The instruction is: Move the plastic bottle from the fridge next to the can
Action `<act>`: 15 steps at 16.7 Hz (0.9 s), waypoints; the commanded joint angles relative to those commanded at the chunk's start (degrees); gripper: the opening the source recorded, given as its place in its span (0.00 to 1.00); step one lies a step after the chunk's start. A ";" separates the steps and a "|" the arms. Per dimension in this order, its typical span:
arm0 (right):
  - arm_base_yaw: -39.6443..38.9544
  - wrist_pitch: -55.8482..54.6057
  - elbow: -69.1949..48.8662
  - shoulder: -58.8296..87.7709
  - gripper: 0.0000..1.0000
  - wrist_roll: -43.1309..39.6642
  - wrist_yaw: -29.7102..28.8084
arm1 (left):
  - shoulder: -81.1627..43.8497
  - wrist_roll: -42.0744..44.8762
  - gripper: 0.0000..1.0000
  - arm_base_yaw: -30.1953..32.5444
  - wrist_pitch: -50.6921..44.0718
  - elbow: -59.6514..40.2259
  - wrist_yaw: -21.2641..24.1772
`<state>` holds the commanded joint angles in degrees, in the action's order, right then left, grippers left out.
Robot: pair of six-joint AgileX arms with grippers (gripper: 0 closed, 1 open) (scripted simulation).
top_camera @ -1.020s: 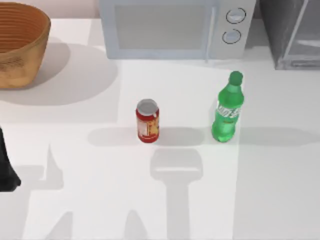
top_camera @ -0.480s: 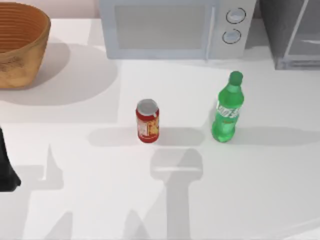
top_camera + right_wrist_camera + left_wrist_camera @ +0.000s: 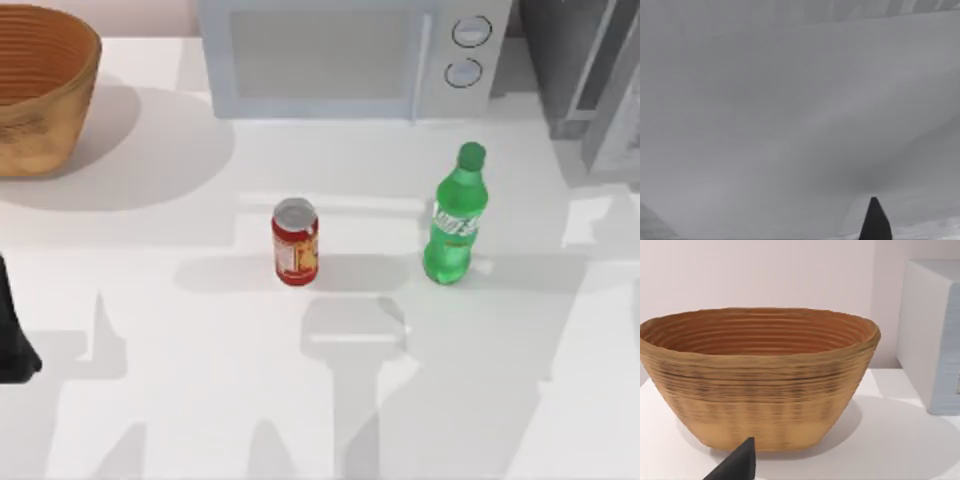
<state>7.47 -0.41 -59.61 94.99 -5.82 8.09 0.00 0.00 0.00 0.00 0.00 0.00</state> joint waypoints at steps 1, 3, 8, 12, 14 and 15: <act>-2.41 -1.14 1.04 -0.84 1.00 1.97 -2.32 | 0.00 0.00 1.00 0.00 0.00 0.00 0.00; -5.40 -2.68 2.45 -2.03 1.00 4.63 -5.24 | 0.00 0.00 1.00 0.00 0.00 0.00 0.00; -5.08 -2.82 2.97 -2.02 1.00 4.93 -6.19 | 0.00 0.00 1.00 0.00 0.00 0.00 0.00; -5.01 -1.88 -1.21 2.00 1.00 5.00 -6.34 | 0.00 0.00 1.00 0.00 0.00 0.00 0.00; -5.08 -0.93 -6.24 6.11 1.00 4.98 -6.36 | 0.00 0.00 1.00 0.00 0.00 0.00 0.00; -5.12 -0.43 -9.15 8.17 1.00 4.98 -6.37 | 0.00 0.00 1.00 0.00 0.00 0.00 0.00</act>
<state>2.34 -0.84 -68.76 103.16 -0.84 1.72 0.00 0.00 0.00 0.00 0.00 0.00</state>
